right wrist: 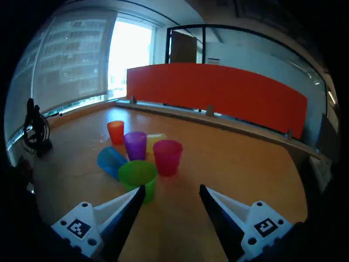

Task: Pour water

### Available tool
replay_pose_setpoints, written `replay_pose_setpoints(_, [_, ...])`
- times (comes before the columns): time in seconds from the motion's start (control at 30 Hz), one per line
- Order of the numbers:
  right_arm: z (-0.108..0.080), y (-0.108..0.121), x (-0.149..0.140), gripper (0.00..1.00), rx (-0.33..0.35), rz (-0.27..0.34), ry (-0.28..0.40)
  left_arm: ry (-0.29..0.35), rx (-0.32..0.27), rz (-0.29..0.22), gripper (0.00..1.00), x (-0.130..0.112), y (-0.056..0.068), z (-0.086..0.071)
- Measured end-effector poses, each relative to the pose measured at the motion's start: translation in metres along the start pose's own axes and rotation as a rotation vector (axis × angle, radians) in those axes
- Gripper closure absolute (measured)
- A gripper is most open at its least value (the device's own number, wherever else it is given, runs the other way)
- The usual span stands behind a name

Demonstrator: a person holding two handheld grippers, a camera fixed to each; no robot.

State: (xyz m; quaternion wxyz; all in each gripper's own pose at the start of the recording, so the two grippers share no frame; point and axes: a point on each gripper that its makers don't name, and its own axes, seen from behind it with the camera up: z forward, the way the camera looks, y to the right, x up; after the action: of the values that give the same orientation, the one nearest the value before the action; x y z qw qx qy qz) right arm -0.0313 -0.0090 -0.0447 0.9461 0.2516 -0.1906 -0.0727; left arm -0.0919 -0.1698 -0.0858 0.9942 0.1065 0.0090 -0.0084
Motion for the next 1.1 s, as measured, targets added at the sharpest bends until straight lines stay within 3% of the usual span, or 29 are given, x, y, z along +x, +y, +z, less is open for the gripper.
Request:
replay_pose_setpoints(0.1, [-0.002,0.011,0.017,0.04,-0.066,0.045,0.070,0.000,0.000,0.000,0.09,0.000,0.000,0.000])
replay_pose_setpoints(0.3, [-0.011,0.050,0.055,0.04,-0.277,0.118,0.243,0.000,0.000,0.000,0.09,0.000,0.000,0.000])
replay_pose_setpoints(0.5, [-0.017,0.076,0.066,0.05,-0.427,0.202,0.356,0.000,0.000,0.000,0.09,0.000,0.000,0.000])
replay_pose_setpoints(0.7, [-0.013,0.081,0.060,0.05,-0.484,0.245,0.396,0.000,0.000,0.000,0.09,0.000,0.000,0.000])
replay_pose_setpoints(1.1, [0.004,0.071,0.038,0.04,-0.499,0.223,0.389,0.000,0.000,0.000,0.09,0.000,0.000,0.000])
